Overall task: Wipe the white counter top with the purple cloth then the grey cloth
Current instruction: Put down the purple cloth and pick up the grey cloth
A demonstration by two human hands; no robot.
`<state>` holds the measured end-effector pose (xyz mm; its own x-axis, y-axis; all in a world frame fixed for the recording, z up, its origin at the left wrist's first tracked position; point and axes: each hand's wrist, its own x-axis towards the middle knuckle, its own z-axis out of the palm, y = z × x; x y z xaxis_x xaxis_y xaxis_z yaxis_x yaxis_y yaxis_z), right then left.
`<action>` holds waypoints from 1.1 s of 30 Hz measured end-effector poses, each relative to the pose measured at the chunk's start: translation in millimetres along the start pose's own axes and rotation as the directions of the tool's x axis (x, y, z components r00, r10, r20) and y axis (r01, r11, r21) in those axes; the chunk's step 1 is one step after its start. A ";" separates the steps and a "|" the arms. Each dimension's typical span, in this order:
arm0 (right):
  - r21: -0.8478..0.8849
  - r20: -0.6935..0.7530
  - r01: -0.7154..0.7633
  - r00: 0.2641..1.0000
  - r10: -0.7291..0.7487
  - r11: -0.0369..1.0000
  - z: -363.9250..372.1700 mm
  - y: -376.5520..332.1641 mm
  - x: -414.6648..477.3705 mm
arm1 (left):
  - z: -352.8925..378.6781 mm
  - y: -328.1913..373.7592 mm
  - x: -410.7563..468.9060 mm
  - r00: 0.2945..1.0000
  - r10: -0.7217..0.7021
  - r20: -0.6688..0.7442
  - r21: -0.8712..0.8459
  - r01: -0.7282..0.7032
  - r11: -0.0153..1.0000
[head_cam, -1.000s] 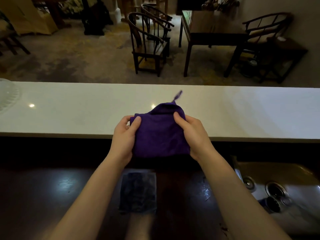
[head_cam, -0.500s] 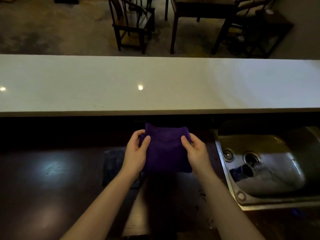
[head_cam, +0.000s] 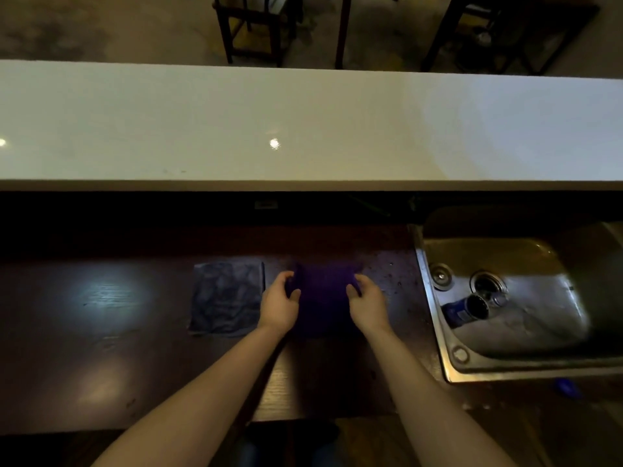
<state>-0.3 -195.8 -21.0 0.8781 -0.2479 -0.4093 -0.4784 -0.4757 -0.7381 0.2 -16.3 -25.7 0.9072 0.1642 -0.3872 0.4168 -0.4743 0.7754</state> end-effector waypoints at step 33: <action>0.139 0.313 -0.238 0.932 0.185 0.961 151.1 -100.9 -21.9 | -152.7 -94.1 29.1 0.881 -0.444 -0.165 -0.195 0.412 0.890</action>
<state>26.9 -14.8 -18.5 0.7256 -0.0552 -0.6859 -0.6704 -0.2813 -0.6866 -4.0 165.2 -33.8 0.6233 0.4978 -0.6030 0.7558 -0.1857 0.6279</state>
